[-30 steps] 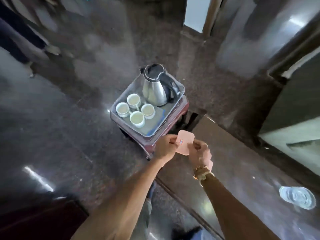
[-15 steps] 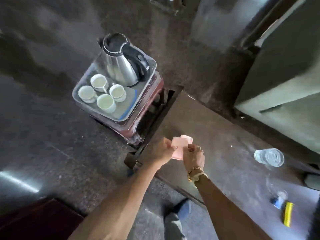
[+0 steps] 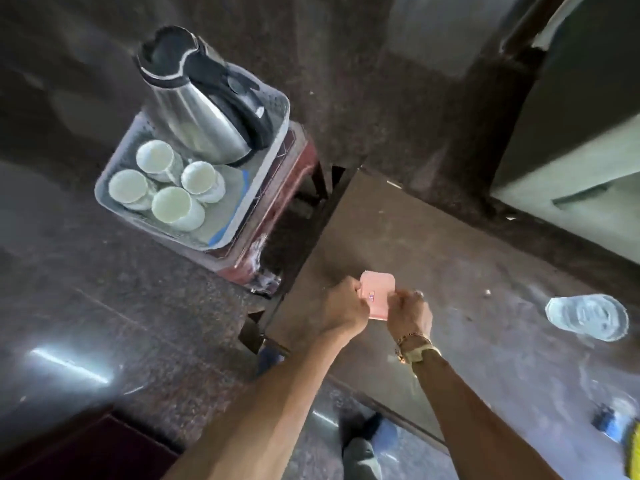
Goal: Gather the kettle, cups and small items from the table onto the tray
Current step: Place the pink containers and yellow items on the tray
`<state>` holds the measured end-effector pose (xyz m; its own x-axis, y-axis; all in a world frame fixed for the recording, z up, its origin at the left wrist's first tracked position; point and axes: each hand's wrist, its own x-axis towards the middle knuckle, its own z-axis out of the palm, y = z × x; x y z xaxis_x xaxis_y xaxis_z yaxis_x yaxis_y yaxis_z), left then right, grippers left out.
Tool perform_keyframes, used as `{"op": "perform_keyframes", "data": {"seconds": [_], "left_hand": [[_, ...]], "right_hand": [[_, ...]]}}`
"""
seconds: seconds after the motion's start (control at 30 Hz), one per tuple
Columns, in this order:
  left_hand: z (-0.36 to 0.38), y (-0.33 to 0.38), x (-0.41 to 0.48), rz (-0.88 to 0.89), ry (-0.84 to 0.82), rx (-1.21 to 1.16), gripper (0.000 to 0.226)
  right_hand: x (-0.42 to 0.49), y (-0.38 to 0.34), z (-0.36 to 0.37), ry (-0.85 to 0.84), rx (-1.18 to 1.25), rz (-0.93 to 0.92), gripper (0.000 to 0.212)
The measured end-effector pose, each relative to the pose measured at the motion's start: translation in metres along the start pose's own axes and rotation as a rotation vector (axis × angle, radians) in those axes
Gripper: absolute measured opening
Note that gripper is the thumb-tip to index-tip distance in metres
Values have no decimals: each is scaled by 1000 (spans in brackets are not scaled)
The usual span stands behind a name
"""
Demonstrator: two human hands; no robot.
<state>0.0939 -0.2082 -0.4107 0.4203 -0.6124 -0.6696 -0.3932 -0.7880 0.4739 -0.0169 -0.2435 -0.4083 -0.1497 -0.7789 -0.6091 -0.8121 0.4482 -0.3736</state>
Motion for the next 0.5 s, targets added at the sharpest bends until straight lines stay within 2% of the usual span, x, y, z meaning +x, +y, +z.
{"op": "perform_keyframes", "data": {"seconds": [0.2, 0.37, 0.5], "left_hand": [[13, -7, 5, 25, -27, -85, 33], [21, -13, 2, 77, -39, -123, 39], [18, -16, 4, 60, -103, -189, 31]], "right_hand": [[-4, 1, 14, -15, 28, 15, 33], [-10, 6, 17, -59, 273, 49, 32], [-7, 3, 25, -41, 458, 145, 37]]}}
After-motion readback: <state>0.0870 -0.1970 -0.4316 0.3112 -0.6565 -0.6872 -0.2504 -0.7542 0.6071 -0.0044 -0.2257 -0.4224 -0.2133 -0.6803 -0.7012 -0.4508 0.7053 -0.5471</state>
